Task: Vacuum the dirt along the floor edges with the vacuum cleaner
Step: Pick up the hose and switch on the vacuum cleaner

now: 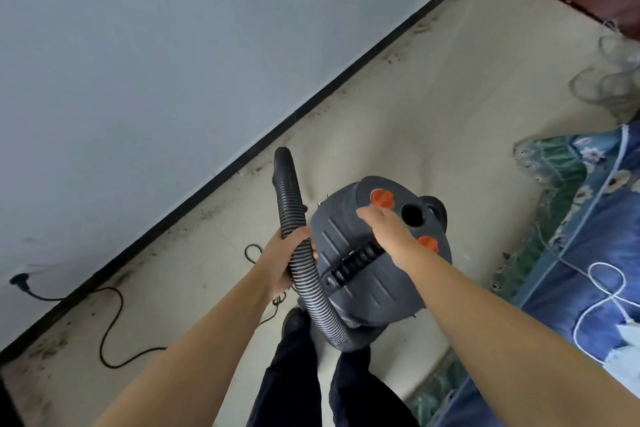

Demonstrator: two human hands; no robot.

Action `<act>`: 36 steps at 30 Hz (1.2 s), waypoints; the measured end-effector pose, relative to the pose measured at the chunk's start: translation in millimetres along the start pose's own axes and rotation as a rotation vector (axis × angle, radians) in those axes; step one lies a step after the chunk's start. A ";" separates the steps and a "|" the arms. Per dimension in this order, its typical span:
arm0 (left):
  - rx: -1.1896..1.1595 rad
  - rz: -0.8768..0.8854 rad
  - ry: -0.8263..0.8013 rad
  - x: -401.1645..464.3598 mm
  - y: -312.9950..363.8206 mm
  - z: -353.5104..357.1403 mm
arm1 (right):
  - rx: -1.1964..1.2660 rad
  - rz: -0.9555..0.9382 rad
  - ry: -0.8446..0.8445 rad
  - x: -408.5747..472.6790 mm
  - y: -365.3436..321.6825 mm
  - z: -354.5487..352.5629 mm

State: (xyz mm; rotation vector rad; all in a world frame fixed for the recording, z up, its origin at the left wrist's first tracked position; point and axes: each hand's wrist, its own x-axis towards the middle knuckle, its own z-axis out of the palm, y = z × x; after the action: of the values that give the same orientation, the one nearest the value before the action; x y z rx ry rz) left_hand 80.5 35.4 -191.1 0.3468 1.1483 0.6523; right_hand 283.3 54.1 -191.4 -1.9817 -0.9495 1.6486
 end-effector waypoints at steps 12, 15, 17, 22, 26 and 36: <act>0.549 0.241 -0.220 -99.5 -43.3 100.8 | 0.191 -0.063 -0.356 -73.9 -81.7 -17.7; 0.737 0.146 -0.327 -109.4 -44.0 107.6 | 0.185 -0.140 -0.363 -90.4 -75.7 -29.5; 0.666 -0.030 -0.471 -114.4 -33.3 101.8 | 0.152 -0.180 -0.379 -102.8 -62.6 -42.3; 0.185 -0.042 -0.326 -107.0 10.5 95.8 | 0.067 -0.218 -0.416 -146.1 -21.2 -79.3; -0.274 0.057 -0.144 -86.6 45.2 124.3 | 0.074 -0.248 -0.321 -189.5 12.0 -101.9; -0.085 -0.117 -0.246 -131.9 14.0 179.7 | -0.233 0.036 -0.490 -260.7 79.9 -117.0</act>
State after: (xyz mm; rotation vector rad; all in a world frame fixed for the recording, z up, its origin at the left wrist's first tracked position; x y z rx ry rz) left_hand 207.9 -25.2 -18.0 0.2774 0.8961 0.5375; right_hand 395.9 -172.1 -36.0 -1.7671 -1.3352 2.1862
